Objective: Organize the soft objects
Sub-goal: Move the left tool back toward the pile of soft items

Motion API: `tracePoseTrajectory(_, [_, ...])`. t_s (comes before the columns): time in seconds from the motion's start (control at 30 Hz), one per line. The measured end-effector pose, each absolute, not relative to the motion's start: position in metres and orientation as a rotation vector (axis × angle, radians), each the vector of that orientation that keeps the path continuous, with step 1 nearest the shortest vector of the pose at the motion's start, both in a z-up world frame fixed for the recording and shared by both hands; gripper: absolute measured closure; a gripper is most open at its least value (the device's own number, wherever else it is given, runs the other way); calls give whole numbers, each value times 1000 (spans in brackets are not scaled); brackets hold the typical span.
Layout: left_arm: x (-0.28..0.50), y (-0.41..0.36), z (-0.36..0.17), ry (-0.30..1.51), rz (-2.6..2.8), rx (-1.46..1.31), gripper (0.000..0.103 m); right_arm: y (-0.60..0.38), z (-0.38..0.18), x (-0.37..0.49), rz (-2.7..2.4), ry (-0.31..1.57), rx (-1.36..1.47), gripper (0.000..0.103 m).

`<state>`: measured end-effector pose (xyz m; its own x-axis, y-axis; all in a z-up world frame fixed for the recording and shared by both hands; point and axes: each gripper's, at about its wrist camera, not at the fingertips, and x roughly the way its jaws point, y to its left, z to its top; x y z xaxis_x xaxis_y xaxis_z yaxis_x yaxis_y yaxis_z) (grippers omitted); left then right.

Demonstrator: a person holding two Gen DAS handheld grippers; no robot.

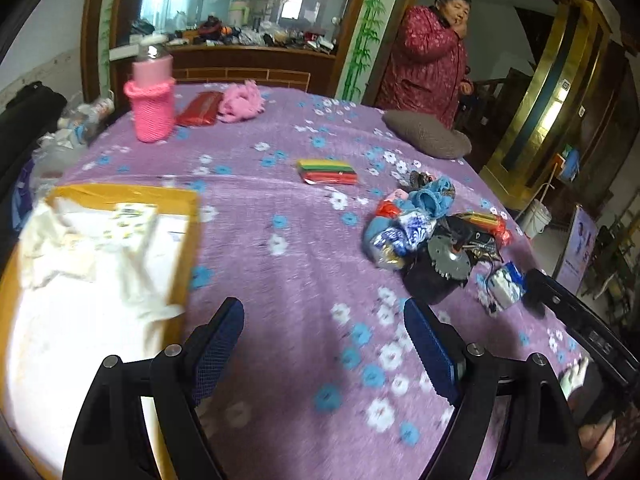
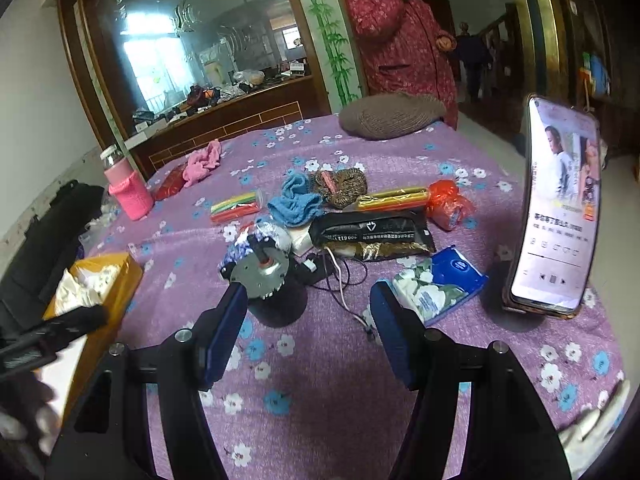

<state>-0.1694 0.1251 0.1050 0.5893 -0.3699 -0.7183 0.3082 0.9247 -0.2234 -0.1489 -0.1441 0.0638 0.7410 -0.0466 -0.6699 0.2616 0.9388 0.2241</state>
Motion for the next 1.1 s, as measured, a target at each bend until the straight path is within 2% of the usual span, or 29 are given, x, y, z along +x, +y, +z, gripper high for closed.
tracePoseTrajectory(0.27, [-111, 89, 68, 956, -419, -175, 21, -157, 64, -130, -117, 716, 358, 40])
tracePoseTrajectory(0.4, [-97, 84, 62, 914, -431, -224, 21, -175, 74, -125, 227, 659, 678, 37])
tracePoseTrajectory(0.47, [-95, 83, 57, 888, -440, -229, 21, -177, 78, -125, 341, 631, 764, 27])
tracePoseTrajectory(0.7, [-94, 83, 31, 861, -453, -235, 21, -181, 71, -121, 659, 505, 1110, 25])
tracePoseTrajectory(0.77, [-95, 84, 30, 840, -448, -228, 21, -178, 78, -123, 578, 480, 1100, 25])
tracePoseTrajectory(0.9, [-100, 80, 25, 811, -378, -134, 21, -169, 106, -129, 300, 436, 887, 25])
tracePoseTrajectory(1.1, [-96, 79, 18, 861, -368, -144, 21, -154, 137, -132, 95, 403, 684, 25])
